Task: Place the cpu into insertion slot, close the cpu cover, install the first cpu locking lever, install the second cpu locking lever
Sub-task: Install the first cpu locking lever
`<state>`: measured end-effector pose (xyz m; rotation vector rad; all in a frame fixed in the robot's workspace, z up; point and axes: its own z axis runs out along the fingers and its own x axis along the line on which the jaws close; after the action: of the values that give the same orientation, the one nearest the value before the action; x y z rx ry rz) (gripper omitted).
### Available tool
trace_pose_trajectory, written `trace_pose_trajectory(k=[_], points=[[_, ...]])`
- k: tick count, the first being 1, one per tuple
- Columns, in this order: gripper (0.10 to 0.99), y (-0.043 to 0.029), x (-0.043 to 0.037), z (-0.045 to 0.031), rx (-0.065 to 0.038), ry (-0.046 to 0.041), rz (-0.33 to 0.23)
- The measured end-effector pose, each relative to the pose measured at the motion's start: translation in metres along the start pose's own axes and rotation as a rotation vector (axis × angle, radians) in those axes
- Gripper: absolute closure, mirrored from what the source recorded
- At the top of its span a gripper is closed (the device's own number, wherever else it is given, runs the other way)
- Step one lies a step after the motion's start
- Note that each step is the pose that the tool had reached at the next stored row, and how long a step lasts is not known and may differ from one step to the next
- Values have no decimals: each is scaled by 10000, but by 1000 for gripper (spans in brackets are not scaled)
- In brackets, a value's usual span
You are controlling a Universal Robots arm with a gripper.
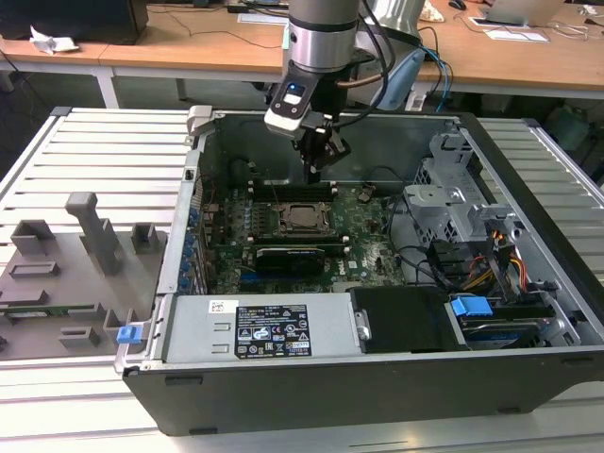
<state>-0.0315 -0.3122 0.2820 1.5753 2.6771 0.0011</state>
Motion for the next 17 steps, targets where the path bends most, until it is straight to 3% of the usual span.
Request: trace_pose_trajectory(k=[5,8,17], points=[[980,0,0,0,-21,14,-741],[980,0,0,1,-49,31,-1635],[980,0,0,3,-61,51,-2322]])
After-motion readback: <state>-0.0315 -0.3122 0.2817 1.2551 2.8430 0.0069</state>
